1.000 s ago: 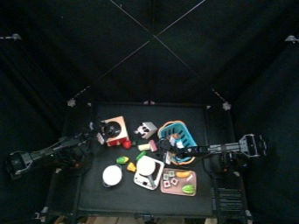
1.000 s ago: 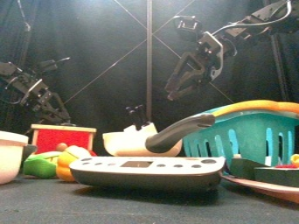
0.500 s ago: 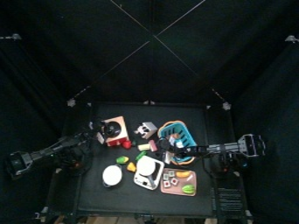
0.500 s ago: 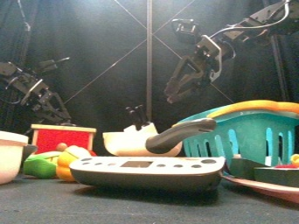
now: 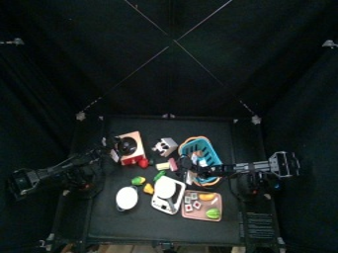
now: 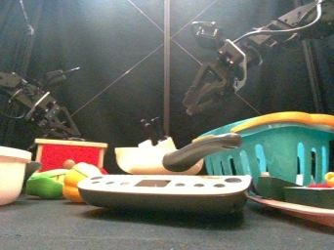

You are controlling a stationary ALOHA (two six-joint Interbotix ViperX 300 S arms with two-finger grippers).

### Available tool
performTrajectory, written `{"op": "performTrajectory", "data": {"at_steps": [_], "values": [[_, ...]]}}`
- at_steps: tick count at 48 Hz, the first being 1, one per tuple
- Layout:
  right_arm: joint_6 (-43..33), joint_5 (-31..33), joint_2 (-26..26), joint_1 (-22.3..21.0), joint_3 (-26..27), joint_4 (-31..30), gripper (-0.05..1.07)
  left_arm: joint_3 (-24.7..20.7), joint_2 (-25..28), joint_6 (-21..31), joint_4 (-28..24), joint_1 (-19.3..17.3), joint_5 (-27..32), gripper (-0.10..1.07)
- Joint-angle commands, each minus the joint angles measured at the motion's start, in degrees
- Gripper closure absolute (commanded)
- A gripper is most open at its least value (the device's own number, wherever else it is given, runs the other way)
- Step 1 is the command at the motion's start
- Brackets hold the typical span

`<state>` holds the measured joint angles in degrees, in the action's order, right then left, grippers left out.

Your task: Grab pot lid

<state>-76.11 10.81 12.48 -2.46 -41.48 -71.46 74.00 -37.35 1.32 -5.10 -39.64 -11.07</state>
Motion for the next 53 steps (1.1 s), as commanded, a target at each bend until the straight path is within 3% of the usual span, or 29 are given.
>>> {"op": "performTrajectory", "data": {"at_steps": [1, 12, 25, 38, 53], "values": [[0.09, -0.18, 0.7, -0.44, 1.32, -0.09, 0.09, -1.14, 0.88, 0.0, -0.09, -0.18, -0.35, 0.08], [0.0, -0.18, 0.7, -0.44, 1.32, -0.09, 0.1, -1.05, 0.97, 0.0, -0.09, -0.26, -0.35, 0.24], [0.0, -0.18, 0.7, -0.44, 1.05, 0.0, 0.09, -1.41, -1.23, 0.09, 0.0, 0.62, 0.26, 0.34], [0.0, -0.18, 0.7, -0.44, 1.14, 0.18, 0.09, -4.13, -5.71, 0.18, 2.02, 8.79, 5.1, 0.36], [-0.09, -0.18, 0.7, -0.26, 1.14, 0.35, 0.09, -4.57, -5.8, 0.44, 3.08, 10.9, 5.63, 0.36]]}}
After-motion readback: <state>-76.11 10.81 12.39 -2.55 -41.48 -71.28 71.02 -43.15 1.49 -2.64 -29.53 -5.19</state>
